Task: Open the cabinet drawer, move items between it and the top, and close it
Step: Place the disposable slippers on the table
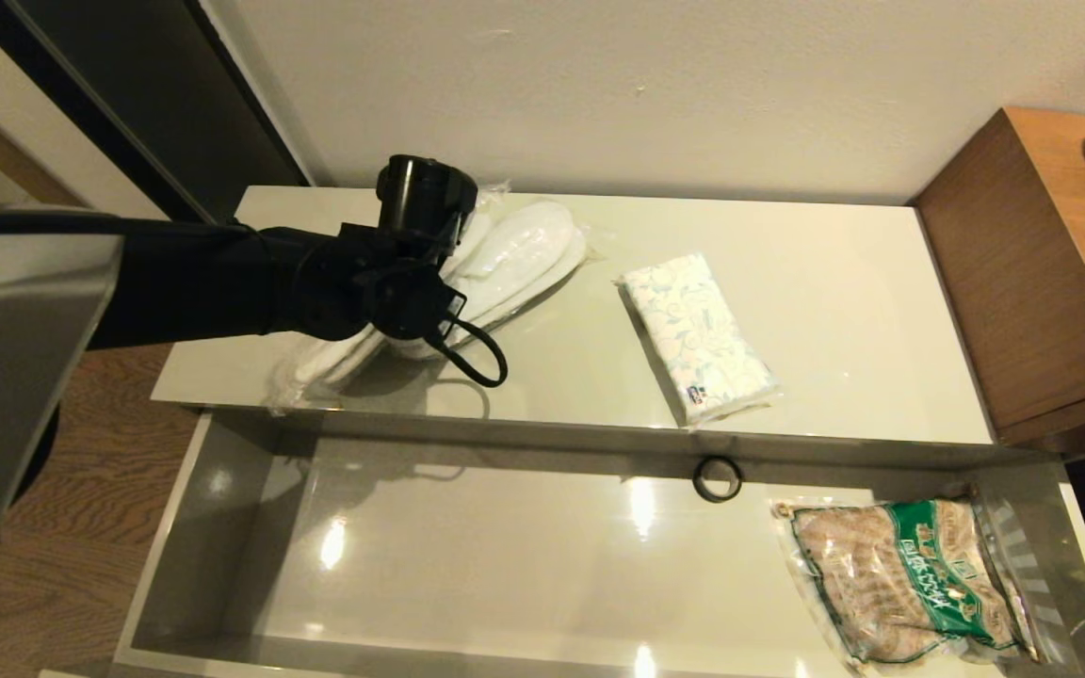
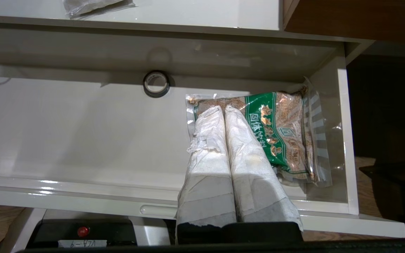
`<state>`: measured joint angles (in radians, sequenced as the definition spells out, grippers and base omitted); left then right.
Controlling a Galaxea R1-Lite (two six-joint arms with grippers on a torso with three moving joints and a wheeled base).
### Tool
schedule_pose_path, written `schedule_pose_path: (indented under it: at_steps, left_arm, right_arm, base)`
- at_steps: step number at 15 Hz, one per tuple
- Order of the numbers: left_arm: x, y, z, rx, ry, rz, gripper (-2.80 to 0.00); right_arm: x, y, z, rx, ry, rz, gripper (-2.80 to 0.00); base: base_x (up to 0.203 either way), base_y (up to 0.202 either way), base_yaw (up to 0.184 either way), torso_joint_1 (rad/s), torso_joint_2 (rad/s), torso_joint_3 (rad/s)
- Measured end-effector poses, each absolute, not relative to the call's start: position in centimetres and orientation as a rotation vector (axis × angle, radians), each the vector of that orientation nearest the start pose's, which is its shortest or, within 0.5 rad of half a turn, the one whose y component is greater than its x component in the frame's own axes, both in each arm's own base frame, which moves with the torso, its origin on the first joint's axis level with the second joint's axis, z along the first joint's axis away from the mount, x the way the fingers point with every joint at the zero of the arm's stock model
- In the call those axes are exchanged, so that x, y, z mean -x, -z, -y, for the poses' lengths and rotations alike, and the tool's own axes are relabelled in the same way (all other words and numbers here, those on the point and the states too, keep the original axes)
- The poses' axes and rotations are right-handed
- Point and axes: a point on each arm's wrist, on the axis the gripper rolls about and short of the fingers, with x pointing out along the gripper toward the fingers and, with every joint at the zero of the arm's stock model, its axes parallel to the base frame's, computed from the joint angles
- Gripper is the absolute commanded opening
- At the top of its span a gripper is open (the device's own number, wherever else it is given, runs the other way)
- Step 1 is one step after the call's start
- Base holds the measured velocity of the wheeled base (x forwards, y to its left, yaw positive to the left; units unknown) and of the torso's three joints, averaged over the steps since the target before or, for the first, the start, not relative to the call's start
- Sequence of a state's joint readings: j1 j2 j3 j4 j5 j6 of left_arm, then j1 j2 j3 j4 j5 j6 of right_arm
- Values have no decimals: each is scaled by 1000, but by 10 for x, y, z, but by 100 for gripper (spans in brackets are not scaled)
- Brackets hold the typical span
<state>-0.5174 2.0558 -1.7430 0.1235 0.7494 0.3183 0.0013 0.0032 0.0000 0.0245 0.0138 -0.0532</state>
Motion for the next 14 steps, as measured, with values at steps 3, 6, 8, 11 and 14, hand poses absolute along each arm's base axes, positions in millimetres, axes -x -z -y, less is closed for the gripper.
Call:
schedule_pose_path:
  at_steps: [3,6,8,11,14]
  left_arm:
    - [-372,-259,193,-542,-177,-345,0]
    - [-362,-280,197,-514,-162,-295,0]
    - [-342,-294,205,-511,-115,-275,0]
    - [-297,-311,212,-515,-6,-295,0]
    - [-246,-313,211,-527,109,-378,0]
  right_arm:
    - [23,-73,0,53,-15,-27,-280]
    - [23,-73,0,53,-15,-27,-280]
    - [23,-73,0,53,-15,-27,-280]
    - [23,-73,0,53,-14,-27,-280]
    - [23,-73,0,53,-15,-27,-280]
  base:
    - [0,0,0,0,0,0]
    - [0,0,0,0,0,0]
    - [0,0,0,0,0,0]
    - [0,0,0,0,0,0]
    - [0,0,0,0,0,0]
